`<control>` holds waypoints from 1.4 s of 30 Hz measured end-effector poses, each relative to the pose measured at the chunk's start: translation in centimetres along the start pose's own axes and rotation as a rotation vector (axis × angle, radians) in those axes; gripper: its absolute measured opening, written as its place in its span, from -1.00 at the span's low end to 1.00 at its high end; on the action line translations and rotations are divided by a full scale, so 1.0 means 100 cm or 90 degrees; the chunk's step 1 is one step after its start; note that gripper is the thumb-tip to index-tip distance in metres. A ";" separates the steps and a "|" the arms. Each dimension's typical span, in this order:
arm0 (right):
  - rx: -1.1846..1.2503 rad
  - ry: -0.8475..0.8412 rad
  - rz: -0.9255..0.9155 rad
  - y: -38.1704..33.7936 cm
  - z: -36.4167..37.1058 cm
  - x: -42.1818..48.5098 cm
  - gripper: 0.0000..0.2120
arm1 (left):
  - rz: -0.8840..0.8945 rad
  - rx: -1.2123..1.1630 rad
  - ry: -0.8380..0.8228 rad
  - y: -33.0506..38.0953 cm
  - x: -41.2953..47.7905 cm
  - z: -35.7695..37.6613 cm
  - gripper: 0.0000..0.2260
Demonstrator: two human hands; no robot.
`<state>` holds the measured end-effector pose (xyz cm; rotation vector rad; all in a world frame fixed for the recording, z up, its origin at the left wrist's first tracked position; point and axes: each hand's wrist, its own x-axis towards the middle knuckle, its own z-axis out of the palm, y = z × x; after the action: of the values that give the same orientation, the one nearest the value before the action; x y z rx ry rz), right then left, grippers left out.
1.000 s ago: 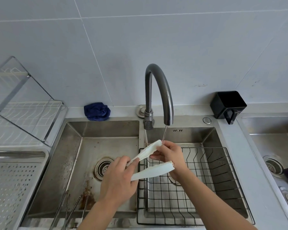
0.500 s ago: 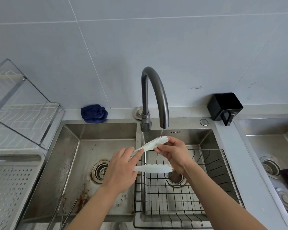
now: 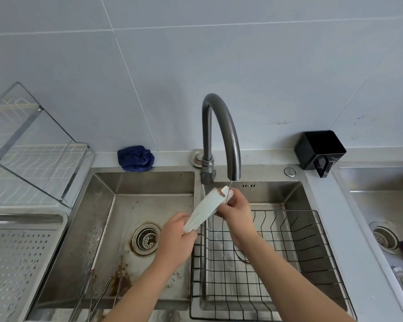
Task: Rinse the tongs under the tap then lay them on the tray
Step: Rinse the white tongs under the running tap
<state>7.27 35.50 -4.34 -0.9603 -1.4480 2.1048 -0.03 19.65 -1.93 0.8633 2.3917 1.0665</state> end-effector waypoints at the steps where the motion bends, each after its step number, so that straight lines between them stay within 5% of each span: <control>1: 0.025 -0.021 0.023 0.001 0.002 0.001 -0.71 | -0.041 -0.054 -0.015 0.002 0.001 0.001 -0.88; 5: 0.045 0.019 0.035 -0.009 0.000 0.011 -0.90 | -0.121 -0.193 -0.073 0.009 0.002 0.002 -0.70; 7: 0.096 0.031 0.067 -0.012 -0.004 0.017 -0.79 | -0.143 -0.267 -0.099 0.012 0.004 0.004 -0.75; 13: 0.238 -0.135 0.117 -0.001 0.002 0.007 -0.86 | -0.230 -0.402 -0.025 0.012 0.013 0.010 -0.68; 17: 0.211 -0.128 0.100 -0.012 -0.005 0.012 -0.94 | -0.263 -0.503 -0.016 0.004 0.014 0.014 -0.82; 22: 0.291 -0.097 0.060 -0.017 -0.002 0.007 -0.90 | -0.335 -0.511 -0.017 -0.003 0.013 0.026 -0.81; 28: 0.207 0.029 0.144 -0.019 0.001 0.007 -0.38 | -0.356 -0.551 -0.037 0.001 0.002 0.047 -0.71; 32: 0.400 -0.069 0.153 -0.017 0.003 0.002 -0.57 | -0.387 -0.566 -0.070 0.005 0.005 0.049 -0.70; 36: 0.387 -0.231 0.089 -0.026 0.001 -0.004 -0.79 | -0.415 -0.564 -0.078 -0.002 0.007 0.045 -0.68; 42: 0.288 -0.121 0.148 -0.041 0.009 -0.002 -0.63 | -0.419 -0.563 -0.108 0.004 0.002 0.051 -0.63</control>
<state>6.56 36.27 -0.31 -0.7956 -0.9000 2.5996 2.78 22.67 -4.91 -0.1331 1.5720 1.4528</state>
